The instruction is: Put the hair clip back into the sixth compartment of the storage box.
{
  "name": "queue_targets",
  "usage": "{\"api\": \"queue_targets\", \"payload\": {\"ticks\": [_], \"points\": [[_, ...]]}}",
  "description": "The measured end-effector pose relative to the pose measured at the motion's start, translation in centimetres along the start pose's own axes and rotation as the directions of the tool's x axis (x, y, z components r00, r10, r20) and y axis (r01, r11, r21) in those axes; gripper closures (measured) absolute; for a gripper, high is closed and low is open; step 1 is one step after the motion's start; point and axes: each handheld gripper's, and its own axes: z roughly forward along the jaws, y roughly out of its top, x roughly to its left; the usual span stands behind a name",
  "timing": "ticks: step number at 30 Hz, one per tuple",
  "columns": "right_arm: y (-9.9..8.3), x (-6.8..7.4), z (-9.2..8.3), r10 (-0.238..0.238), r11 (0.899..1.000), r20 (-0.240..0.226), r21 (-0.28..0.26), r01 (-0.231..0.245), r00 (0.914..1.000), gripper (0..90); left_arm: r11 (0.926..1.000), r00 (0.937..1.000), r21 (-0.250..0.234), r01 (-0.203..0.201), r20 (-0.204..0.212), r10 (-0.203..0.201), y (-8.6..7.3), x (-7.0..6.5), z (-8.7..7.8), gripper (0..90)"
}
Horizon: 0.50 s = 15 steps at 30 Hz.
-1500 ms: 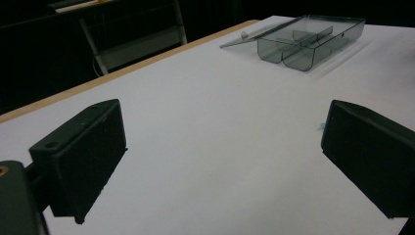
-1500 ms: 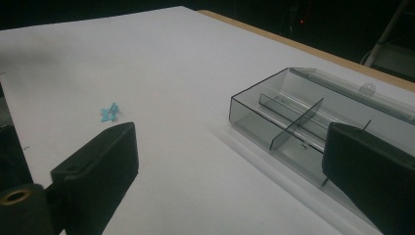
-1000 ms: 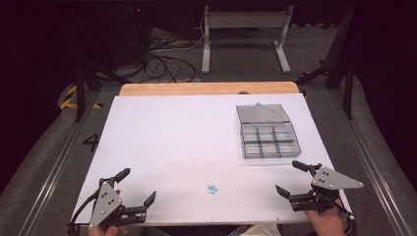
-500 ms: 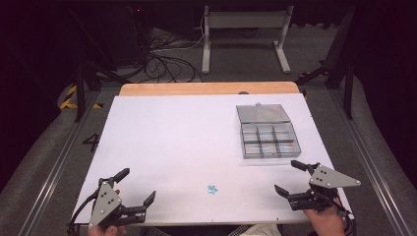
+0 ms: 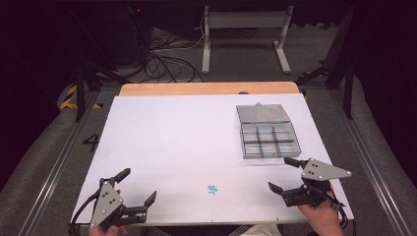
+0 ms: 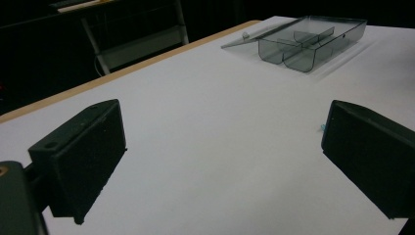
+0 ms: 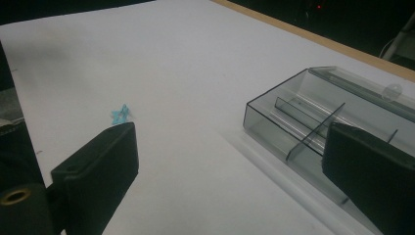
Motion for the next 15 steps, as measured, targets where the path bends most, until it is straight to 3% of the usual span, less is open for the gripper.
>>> {"api": "queue_targets", "payload": {"ticks": [15], "points": [[2.6,1.8,2.9,-0.047,0.999,-0.071,0.010,0.048,0.9963,7.1,1.0000,1.0000,-0.002,-0.006,0.002,0.006,0.0,0.0,0.0,3.6]]}}
